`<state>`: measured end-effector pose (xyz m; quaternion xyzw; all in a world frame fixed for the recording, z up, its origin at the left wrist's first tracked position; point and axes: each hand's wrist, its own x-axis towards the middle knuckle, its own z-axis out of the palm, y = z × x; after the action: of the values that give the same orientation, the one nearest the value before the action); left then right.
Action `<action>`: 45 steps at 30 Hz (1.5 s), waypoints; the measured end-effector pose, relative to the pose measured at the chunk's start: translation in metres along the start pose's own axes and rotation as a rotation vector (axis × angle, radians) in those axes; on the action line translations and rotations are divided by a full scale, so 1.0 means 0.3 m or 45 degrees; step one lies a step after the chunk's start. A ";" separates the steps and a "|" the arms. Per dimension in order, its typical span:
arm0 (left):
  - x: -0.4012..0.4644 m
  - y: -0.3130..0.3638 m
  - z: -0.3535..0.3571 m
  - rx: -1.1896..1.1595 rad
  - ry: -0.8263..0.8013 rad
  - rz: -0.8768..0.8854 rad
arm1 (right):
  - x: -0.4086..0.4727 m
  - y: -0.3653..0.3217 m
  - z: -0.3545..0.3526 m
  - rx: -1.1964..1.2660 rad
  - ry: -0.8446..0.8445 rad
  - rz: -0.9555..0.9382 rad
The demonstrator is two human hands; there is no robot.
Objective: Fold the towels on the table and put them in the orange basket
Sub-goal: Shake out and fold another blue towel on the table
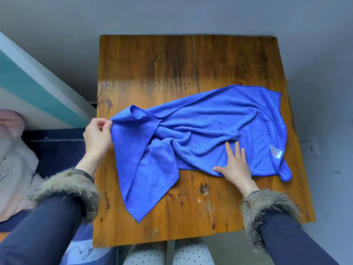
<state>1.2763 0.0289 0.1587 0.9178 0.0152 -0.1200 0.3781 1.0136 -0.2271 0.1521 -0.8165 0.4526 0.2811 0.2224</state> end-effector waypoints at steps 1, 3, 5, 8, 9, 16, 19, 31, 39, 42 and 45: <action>0.034 0.010 -0.010 0.008 0.018 -0.018 | -0.002 0.005 -0.009 -0.009 -0.017 0.032; 0.053 0.045 -0.023 0.038 0.077 0.053 | -0.012 -0.004 -0.021 -0.047 -0.015 0.093; 0.013 0.079 -0.014 0.097 0.138 0.297 | -0.029 -0.038 -0.010 -0.066 0.141 0.078; -0.149 0.063 0.059 0.256 -0.048 0.700 | -0.057 -0.143 0.037 -0.022 0.479 -0.233; -0.209 0.035 0.091 0.345 -0.189 0.758 | -0.059 -0.180 0.054 -0.019 0.502 -0.350; -0.264 -0.129 0.093 1.111 -0.736 0.670 | -0.001 -0.252 0.060 -0.260 0.068 -0.312; -0.213 -0.118 0.024 1.339 -0.841 0.635 | -0.028 -0.235 0.046 -0.353 -0.004 -0.318; -0.116 0.085 0.190 0.774 -0.337 1.131 | 0.132 -0.371 -0.095 -0.148 0.458 -0.544; 0.110 0.157 0.270 0.908 -0.178 1.221 | 0.330 -0.466 -0.158 -0.289 0.367 -0.562; 0.194 0.194 0.235 0.835 -0.026 1.123 | 0.355 -0.485 -0.192 -0.303 0.458 -0.547; 0.254 0.261 0.212 0.719 0.134 0.831 | 0.377 -0.490 -0.219 -0.258 0.521 -0.532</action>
<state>1.3462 -0.0760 0.1516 0.9468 -0.2900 0.0532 0.1292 1.2063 -0.2648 0.1422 -0.9496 0.2798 0.1027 0.0972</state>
